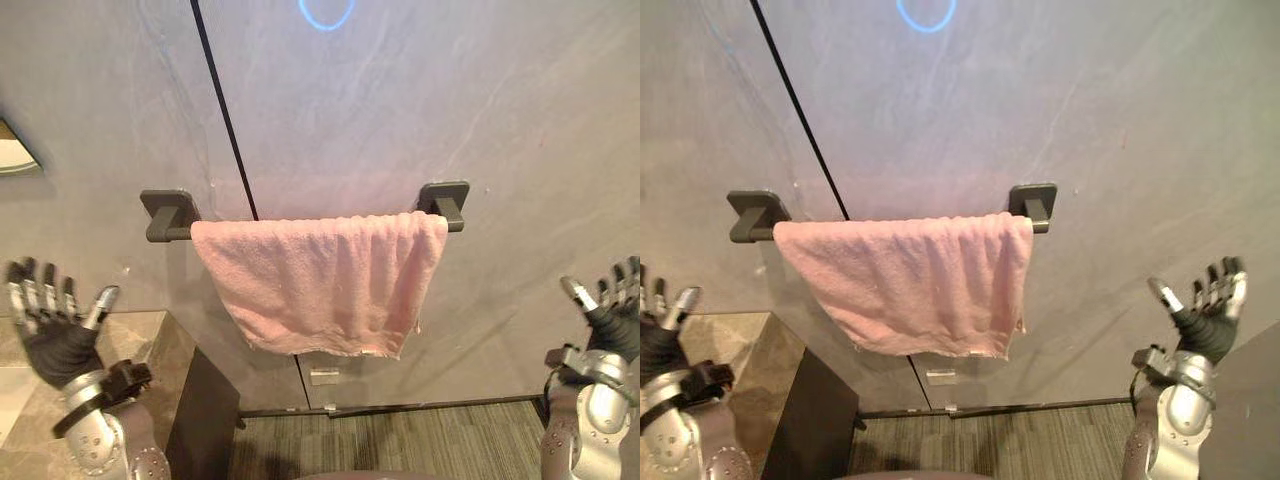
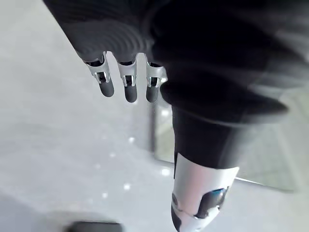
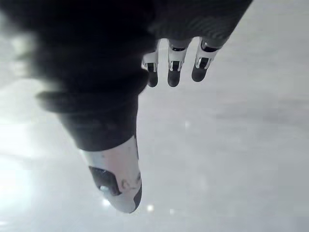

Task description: Organize washtable

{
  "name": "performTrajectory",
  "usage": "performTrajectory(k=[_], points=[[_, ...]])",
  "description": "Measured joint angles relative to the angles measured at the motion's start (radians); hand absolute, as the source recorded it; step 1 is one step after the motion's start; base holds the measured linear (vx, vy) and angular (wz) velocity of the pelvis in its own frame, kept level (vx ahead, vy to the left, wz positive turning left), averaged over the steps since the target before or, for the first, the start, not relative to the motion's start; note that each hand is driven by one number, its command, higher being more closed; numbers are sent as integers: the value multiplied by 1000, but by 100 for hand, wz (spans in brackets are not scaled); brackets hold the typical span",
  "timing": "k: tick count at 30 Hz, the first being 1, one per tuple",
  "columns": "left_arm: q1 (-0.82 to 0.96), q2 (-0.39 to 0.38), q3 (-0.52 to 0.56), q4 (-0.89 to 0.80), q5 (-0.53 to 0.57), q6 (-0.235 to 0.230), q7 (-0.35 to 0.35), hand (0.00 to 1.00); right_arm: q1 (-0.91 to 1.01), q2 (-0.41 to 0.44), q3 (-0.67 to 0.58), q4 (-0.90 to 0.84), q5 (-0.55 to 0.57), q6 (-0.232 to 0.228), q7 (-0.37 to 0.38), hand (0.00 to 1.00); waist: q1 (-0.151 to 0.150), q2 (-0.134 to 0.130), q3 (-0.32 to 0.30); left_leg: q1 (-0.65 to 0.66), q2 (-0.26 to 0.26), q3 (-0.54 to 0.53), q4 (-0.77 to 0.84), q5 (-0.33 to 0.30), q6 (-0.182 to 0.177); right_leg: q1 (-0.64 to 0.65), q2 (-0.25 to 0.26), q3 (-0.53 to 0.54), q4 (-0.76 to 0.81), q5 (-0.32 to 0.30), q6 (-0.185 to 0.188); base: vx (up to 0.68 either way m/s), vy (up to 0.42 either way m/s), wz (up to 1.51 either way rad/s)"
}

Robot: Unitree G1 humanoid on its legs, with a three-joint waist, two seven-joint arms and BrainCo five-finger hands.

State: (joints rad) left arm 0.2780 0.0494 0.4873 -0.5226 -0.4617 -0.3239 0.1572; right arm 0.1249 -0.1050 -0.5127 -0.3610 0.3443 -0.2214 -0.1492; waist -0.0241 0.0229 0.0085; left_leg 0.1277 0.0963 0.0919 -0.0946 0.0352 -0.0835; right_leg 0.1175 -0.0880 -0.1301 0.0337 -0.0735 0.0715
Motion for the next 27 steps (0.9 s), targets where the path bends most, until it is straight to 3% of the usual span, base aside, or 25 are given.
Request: performTrajectory(k=[2, 4, 6, 12, 15, 17, 20, 23, 27], points=[[-46, 67, -7, -86, -17, -44, -3, 0, -70, -56, 23, -109, 26, -63, 20, 0, -1, 6, -9, 2, 1, 1, 0, -2, 2, 0, 1, 2, 1, -1, 1, -68, -5, -2], [-72, 108, -35, -140, -52, -64, -16, 0, -113, -96, 67, -174, 58, -94, 42, 0, -2, 9, -14, 4, 1, 2, 0, -1, 1, 0, 1, 4, 4, -1, 1, -34, -2, -3], [-91, 167, -139, -190, -112, -87, -66, 0, -173, -140, 180, -231, 121, -135, 97, 0, -4, 8, -22, 9, 0, 4, 0, 0, 0, 1, 1, 7, 8, -1, 1, -25, -1, -4], [-111, 268, -543, -200, -280, -41, -248, 0, -256, -193, 531, -247, 260, -141, 253, 0, -14, -1, -23, 16, -1, 8, 0, 0, 0, 2, 0, 12, 17, -3, 3, -5, 0, -1], [-115, 355, -730, -128, -393, 38, -381, 0, -256, -262, 698, -241, 357, -83, 368, 0, -14, -5, -21, 28, -2, 10, 0, 0, 0, 18, -1, 14, 17, -4, 5, 0, 0, 0], [-115, 387, -767, -99, -413, 58, -412, 0, -256, -299, 732, -234, 375, -71, 398, 0, -14, -6, -20, 33, -2, 10, 0, 0, 1, 19, -1, 14, 17, -5, 6, 0, 0, 0], [-128, 508, -852, -30, -440, 111, -499, 0, -246, -426, 802, -164, 423, -18, 478, 0, -15, -14, -15, 45, -2, 11, 0, -1, 1, 31, -2, 15, 18, -8, 6, -43, -5, 0], [-132, 586, -883, 11, -440, 135, -557, 0, -222, -527, 854, -128, 432, 27, 530, 0, -15, -18, -12, 48, -1, 13, 0, -1, 1, 32, -1, 16, 17, -8, 6, -25, -3, -1], [-131, 629, -883, 38, -439, 145, -601, 0, -186, -585, 876, -93, 433, 70, 588, 0, -15, -23, -6, 48, -2, 15, 0, -1, 1, 32, -2, 18, 17, -8, 6, -3, 0, -1]])
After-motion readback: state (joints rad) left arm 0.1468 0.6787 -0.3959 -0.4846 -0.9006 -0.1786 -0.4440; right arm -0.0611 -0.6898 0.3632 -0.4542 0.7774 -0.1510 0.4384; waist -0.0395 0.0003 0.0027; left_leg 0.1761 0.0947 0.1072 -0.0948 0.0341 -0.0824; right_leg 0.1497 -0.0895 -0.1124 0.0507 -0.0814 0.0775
